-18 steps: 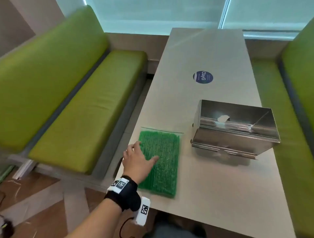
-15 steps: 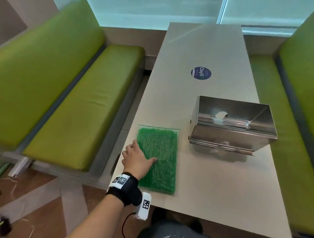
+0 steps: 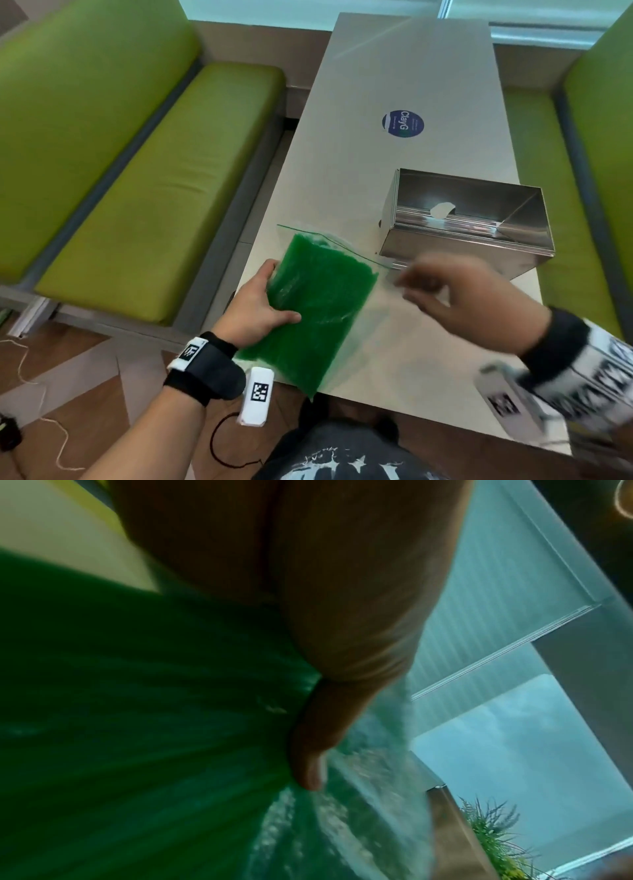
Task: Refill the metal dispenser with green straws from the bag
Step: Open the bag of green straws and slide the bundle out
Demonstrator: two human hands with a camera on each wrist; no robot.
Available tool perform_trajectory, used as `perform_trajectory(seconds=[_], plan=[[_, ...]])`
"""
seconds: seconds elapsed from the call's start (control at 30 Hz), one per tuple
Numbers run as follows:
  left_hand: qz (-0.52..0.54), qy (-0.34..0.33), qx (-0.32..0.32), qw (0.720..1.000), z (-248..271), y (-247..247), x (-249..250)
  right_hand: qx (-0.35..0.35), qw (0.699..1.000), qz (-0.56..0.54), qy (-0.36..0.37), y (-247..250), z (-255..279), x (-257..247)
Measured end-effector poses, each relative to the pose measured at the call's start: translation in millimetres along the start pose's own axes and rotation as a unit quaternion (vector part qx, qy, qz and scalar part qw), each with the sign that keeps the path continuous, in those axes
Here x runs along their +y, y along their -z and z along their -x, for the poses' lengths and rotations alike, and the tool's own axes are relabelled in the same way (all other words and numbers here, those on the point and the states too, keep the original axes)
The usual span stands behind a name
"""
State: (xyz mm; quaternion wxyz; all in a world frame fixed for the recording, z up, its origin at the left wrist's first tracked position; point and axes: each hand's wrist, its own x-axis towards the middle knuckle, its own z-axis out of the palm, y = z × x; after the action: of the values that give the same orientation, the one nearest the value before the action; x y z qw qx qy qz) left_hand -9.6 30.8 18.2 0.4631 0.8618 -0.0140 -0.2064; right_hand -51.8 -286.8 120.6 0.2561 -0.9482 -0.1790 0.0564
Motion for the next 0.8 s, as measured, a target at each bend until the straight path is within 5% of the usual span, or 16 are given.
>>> perform_trajectory(seconds=[0.17, 0.4, 0.53, 0.63, 0.7, 0.8], plan=[[0.012, -0.077, -0.044, 0.996, 9.7, 10.0, 16.6, 0.018, 0.994, -0.104, -0.038, 1.2, -54.0, -13.7], [-0.048, -0.123, -0.069, 0.989, -5.5, 7.8, 37.8, 0.03, 0.973, -0.219, -0.069, -7.0, -39.4, -10.9], [-0.128, -0.198, 0.059, 0.97, -10.5, -1.0, 56.2, 0.064, 0.93, -0.34, -0.125, -5.2, -29.5, -13.3], [-0.014, -0.226, 0.133, 0.965, 2.6, -10.6, 86.8, 0.109, 0.874, -0.444, -0.166, -1.8, -26.4, -21.2], [0.126, -0.214, 0.07, 0.966, 15.3, -18.3, 110.3, 0.125, 0.839, -0.5, -0.175, 0.4, -25.8, -29.3], [0.197, -0.199, 0.002, 0.96, 24.0, -30.3, 127.6, 0.141, 0.819, -0.531, -0.162, -2.8, -25.7, -40.3]])
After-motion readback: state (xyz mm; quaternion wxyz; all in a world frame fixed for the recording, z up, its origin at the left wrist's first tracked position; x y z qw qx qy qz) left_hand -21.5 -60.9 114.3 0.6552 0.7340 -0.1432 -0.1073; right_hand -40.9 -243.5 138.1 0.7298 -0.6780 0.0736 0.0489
